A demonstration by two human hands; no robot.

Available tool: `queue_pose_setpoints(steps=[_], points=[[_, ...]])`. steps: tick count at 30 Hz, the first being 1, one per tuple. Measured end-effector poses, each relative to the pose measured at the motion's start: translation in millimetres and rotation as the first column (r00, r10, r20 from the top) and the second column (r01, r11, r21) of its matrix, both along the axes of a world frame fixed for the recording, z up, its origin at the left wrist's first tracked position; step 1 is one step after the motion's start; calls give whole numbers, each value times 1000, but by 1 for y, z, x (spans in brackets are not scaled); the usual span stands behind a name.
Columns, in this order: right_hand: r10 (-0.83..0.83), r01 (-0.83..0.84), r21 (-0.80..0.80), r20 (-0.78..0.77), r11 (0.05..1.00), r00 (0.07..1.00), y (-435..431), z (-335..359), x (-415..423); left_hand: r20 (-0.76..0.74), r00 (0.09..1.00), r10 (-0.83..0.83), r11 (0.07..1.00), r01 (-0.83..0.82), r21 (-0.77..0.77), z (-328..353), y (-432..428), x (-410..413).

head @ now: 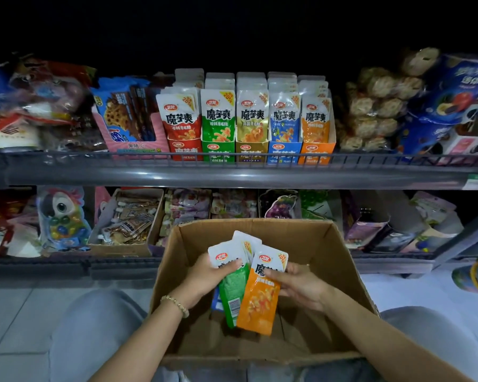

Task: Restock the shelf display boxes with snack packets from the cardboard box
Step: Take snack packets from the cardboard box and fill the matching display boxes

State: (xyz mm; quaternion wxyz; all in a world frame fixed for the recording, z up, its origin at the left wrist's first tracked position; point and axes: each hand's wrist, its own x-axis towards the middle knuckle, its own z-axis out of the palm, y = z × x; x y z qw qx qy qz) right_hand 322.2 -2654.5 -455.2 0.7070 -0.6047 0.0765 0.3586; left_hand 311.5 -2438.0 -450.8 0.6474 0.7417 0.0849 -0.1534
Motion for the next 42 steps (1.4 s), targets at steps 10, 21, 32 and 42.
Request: queue_pose_setpoints(steps=[10, 21, 32, 42], points=[[-271, 234, 192, 197, 953, 942, 30, 74, 11, -82, 960, 269, 887, -280, -367, 77, -32, 24], [-523, 479, 217, 250, 850, 815, 40, 115, 42, -172, 977, 126, 755, -207, -622, 114, -61, 47], [-555, 579, 159, 567, 799, 609, -59, 180, 128, -129, 981, 148, 793, -196, -576, 152, -53, 95], [-378, 612, 129, 876, 781, 299, -80, 226, 234, -83, 996, 41, 824, -80, -561, 158, -65, 111]])
